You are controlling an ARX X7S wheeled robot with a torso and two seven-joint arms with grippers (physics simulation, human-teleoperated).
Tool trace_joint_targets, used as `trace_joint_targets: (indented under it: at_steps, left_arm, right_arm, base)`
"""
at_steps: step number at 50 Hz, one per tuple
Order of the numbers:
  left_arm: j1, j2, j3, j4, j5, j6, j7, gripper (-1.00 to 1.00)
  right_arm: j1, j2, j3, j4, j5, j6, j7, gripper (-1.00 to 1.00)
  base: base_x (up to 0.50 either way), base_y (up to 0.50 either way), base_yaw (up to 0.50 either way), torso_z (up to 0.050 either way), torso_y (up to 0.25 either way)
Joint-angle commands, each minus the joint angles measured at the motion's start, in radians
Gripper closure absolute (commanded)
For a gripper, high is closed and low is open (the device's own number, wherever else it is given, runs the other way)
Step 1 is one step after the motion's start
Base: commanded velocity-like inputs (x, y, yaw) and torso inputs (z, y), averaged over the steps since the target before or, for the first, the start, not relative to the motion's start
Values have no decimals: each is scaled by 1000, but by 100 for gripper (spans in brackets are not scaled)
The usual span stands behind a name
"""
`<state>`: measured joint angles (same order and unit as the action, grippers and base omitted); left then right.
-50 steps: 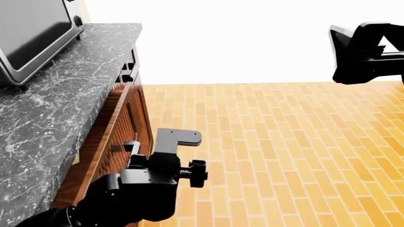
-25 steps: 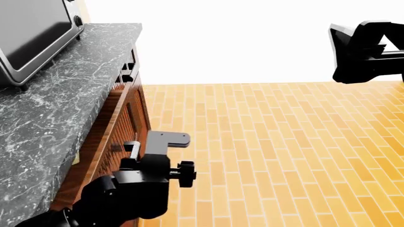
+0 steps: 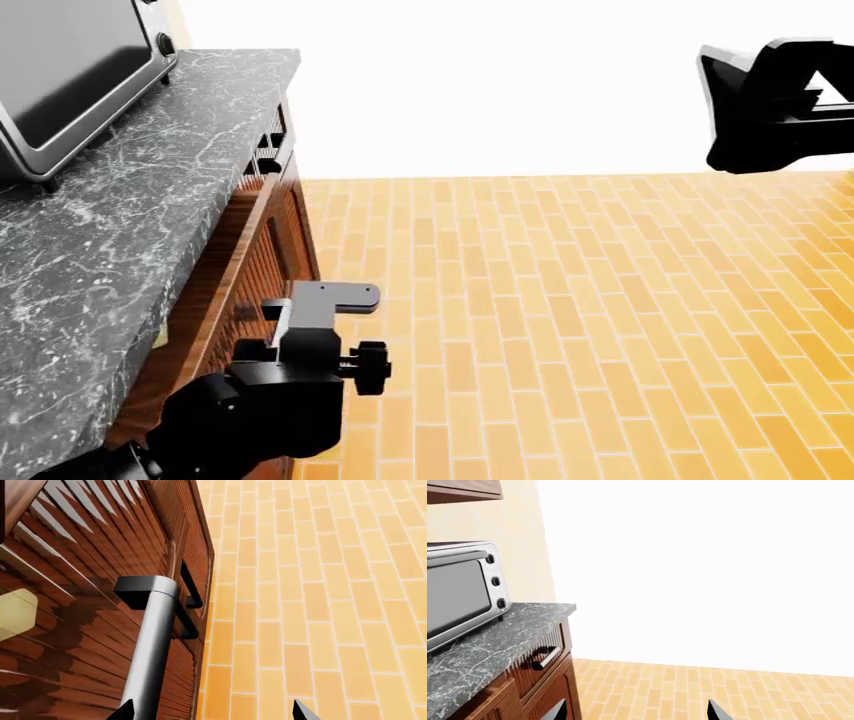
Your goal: Close the right drawer.
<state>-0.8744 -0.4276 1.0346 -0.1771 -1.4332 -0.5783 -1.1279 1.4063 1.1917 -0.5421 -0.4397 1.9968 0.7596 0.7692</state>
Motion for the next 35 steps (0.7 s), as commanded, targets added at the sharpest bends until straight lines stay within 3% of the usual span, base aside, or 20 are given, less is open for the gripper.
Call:
trace_joint_targets:
  at_steps: [1,35]
  left_arm:
    - [4,-10,0,-33,12,7,-3,-100]
    - [11,-42,-4,-115,38,26,13,-100]
  right_arm:
    - [4,-2,2,-2,5,4,5,-100]
    - [1,-5,7,-4,5,7,7,-100]
  base:
    - [0,0,0,0,0]
    - [0,0,0,0,0]
